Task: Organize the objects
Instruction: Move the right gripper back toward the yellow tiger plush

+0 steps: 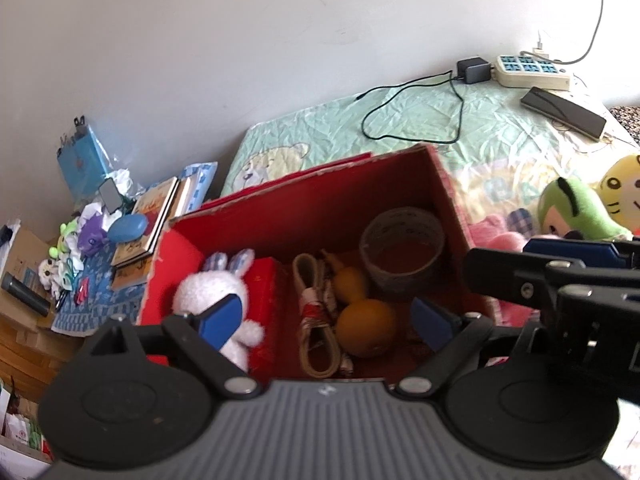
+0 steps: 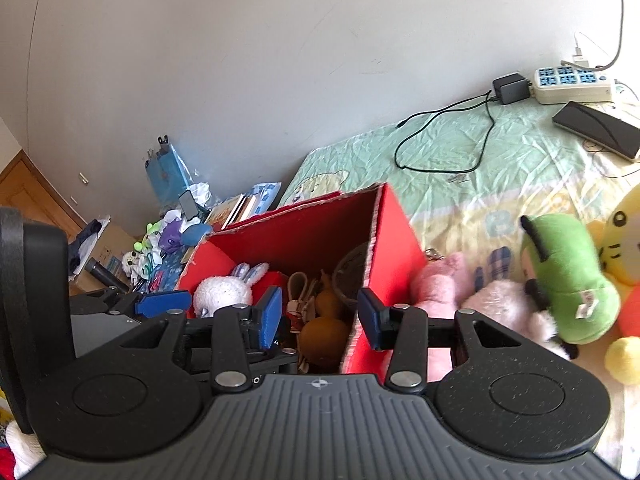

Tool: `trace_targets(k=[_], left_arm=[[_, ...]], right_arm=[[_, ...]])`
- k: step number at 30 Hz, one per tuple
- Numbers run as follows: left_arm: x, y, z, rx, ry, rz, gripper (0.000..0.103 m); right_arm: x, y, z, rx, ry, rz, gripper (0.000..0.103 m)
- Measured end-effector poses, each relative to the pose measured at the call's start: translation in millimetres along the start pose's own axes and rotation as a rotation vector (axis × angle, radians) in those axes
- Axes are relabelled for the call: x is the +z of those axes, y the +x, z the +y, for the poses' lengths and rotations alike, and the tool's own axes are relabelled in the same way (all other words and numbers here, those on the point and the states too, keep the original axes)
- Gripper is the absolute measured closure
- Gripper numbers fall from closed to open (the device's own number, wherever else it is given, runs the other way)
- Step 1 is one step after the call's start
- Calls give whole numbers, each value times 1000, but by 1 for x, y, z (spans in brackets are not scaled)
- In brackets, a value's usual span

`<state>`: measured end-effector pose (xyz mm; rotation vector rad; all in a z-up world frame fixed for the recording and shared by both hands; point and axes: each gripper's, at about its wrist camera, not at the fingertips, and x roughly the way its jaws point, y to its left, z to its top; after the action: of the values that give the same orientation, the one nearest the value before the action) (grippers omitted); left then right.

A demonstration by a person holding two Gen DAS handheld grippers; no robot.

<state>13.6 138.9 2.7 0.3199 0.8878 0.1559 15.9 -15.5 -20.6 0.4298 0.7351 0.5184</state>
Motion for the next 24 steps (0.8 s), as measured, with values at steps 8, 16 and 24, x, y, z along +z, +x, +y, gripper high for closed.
trace_targets(k=[8, 16, 24], left_arm=[[8, -10, -33, -20, 33, -16, 10], [14, -19, -68, -59, 78, -24, 9], [17, -23, -101, -95, 126, -20, 9]], right_arm=[[2, -22, -30, -27, 42, -18, 58], [1, -43, -55, -65, 71, -37, 58], [-1, -60, -79, -101, 106, -55, 57]])
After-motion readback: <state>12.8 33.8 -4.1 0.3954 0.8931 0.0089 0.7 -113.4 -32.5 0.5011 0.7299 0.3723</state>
